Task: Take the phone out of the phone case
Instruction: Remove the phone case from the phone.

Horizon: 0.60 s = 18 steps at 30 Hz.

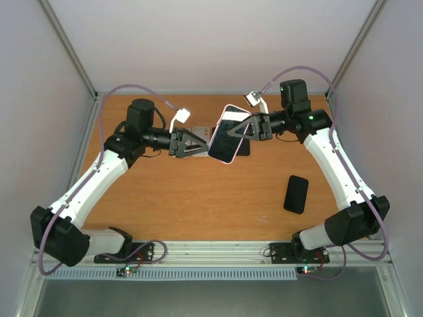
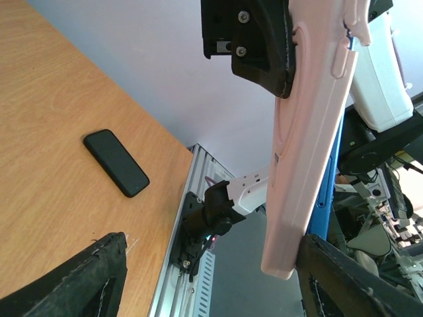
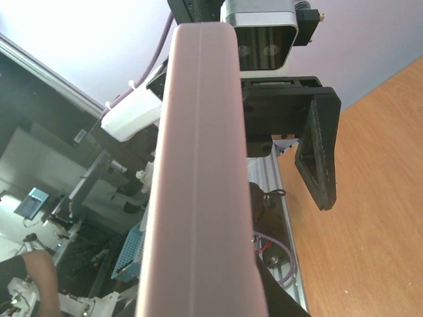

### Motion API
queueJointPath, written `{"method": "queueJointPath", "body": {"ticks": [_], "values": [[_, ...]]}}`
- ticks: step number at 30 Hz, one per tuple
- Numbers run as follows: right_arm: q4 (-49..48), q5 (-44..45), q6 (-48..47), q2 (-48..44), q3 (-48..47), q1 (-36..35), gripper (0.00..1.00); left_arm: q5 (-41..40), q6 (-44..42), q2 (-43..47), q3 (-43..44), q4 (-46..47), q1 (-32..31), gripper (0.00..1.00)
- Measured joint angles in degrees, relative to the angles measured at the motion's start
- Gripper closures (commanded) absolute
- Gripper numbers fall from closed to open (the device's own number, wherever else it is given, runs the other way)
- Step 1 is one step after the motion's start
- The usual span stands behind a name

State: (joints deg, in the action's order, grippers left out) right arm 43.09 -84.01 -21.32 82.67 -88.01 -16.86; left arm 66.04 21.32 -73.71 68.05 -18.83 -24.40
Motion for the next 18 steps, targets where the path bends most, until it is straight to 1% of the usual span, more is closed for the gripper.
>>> {"method": "queueJointPath", "body": {"ticks": [8,13,18], "values": [[-0.2,1.6,-0.3,0.0,1.0,-1.4,0.99,0.5,-0.3,-1.3,0.0,-1.0,0.3,0.32],[-0.4,1.9,-0.3,0.0,1.8,-2.9,0.99,2.3,0.4,-1.7,0.0,0.0,0.3,0.36],[-0.6,0.9,-0.3,0.0,1.9,-4.2,0.99,5.5,2.7,-1.7,-0.4,2.7,-0.2,0.42]]}}
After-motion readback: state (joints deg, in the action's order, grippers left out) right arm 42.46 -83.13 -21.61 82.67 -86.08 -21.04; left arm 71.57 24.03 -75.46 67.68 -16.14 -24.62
